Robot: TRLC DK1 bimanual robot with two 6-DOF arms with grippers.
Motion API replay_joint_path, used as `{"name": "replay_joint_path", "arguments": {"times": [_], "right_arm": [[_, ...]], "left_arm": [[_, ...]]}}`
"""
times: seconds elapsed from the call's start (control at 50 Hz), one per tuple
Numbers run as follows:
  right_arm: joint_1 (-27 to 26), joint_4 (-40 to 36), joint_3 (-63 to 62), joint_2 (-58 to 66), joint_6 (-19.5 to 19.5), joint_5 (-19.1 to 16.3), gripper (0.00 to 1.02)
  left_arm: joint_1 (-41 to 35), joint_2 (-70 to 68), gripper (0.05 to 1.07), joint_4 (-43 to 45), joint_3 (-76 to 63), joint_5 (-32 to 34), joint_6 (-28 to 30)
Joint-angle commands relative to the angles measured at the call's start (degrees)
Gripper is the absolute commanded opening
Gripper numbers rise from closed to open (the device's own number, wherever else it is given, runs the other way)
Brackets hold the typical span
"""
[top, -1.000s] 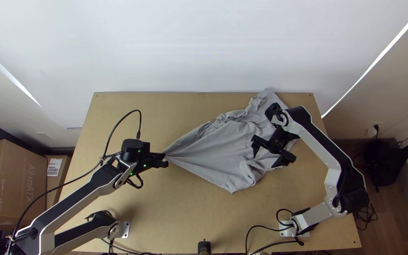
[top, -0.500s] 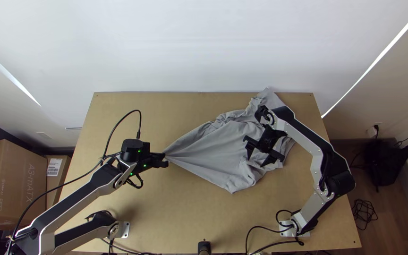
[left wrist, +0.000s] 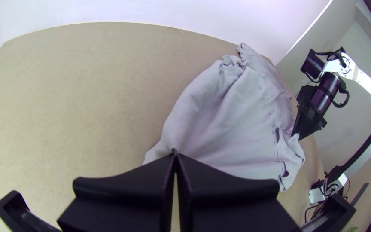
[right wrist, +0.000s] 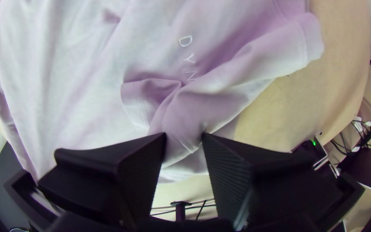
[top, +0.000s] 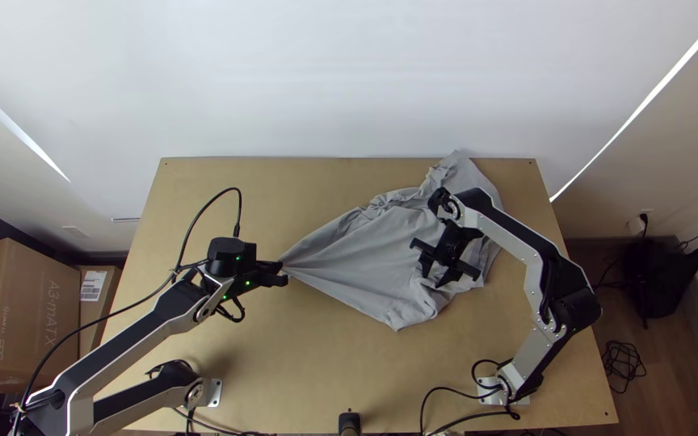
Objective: Fold the t-shirt
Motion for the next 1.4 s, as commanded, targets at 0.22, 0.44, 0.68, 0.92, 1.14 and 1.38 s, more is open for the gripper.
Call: {"name": "replay_joint_path", "arguments": {"times": [0.22,0.44,0.68,0.92,1.14,1.38], "right_arm": [[0.1,-0.5,-1.2,-0.7,-2.8,5.4,0.02],[-2.0,-0.4,-1.6,-1.8,-3.1,5.5,0.02],[-5.3,1.0,-2.0,-3.6,-3.3,5.9,0.02],[-8.2,1.0,-1.9,-5.0,-3.9,6.0,0.02],[-8.3,1.1,-1.7,-5.4,-3.9,6.2,0.02],[-8.3,2.3,-2.3,-5.3,-3.4,6.2,0.02]], "left_arm": [[1.1,0.4,0.12,0.6,0.6,0.1,0.4],[1.8,-0.5,1.03,-3.7,4.8,0.1,1.9],[4.9,-2.4,1.02,-6.6,3.2,0.8,7.4],[8.2,-4.5,1.01,-8.9,-1.1,0.8,19.3],[7.3,-10.2,0.95,-2.2,-9.2,0.4,27.2],[4.2,-12.0,0.95,8.7,-16.4,0.3,26.0]]}}
